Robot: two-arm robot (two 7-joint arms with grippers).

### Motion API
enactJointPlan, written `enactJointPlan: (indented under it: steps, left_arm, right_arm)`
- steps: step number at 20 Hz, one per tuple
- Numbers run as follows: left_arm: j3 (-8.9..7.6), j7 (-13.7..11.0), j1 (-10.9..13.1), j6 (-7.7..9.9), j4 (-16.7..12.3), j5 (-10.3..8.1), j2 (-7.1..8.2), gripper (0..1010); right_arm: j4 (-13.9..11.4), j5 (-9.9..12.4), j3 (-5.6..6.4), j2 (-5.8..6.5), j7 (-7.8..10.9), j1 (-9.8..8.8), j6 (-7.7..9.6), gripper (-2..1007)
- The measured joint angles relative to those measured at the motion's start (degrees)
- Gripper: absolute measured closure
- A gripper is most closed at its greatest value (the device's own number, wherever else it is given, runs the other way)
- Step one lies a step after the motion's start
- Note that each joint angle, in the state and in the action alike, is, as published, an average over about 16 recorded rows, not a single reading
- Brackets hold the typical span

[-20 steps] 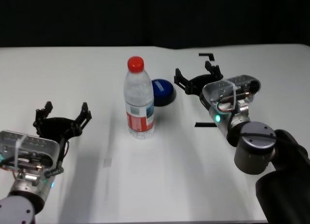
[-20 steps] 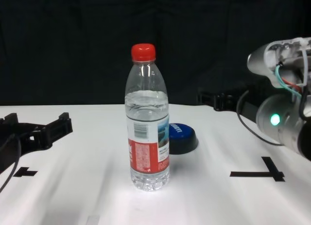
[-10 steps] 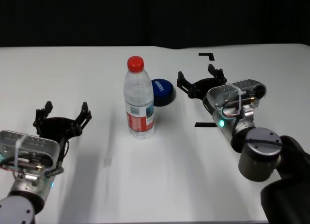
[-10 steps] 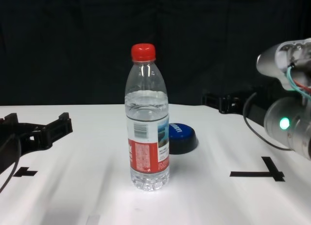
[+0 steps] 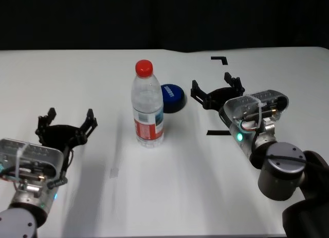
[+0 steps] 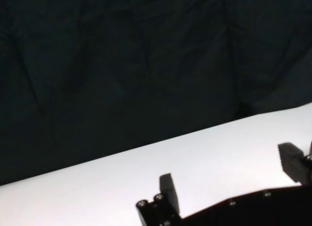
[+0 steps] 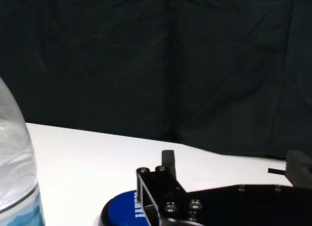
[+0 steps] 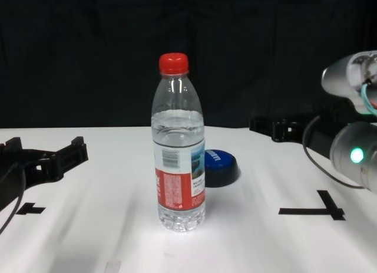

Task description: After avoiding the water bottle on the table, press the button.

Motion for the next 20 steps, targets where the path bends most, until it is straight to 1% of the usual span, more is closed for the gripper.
enactJointPlan:
  steps: [20]
  left_arm:
    - [0.0,0.0,0.0,0.0,0.0,0.0,0.0,7]
  right_arm:
    - [-6.39,0.44,0.33,1.78,0.63,-4.96,1.47,2]
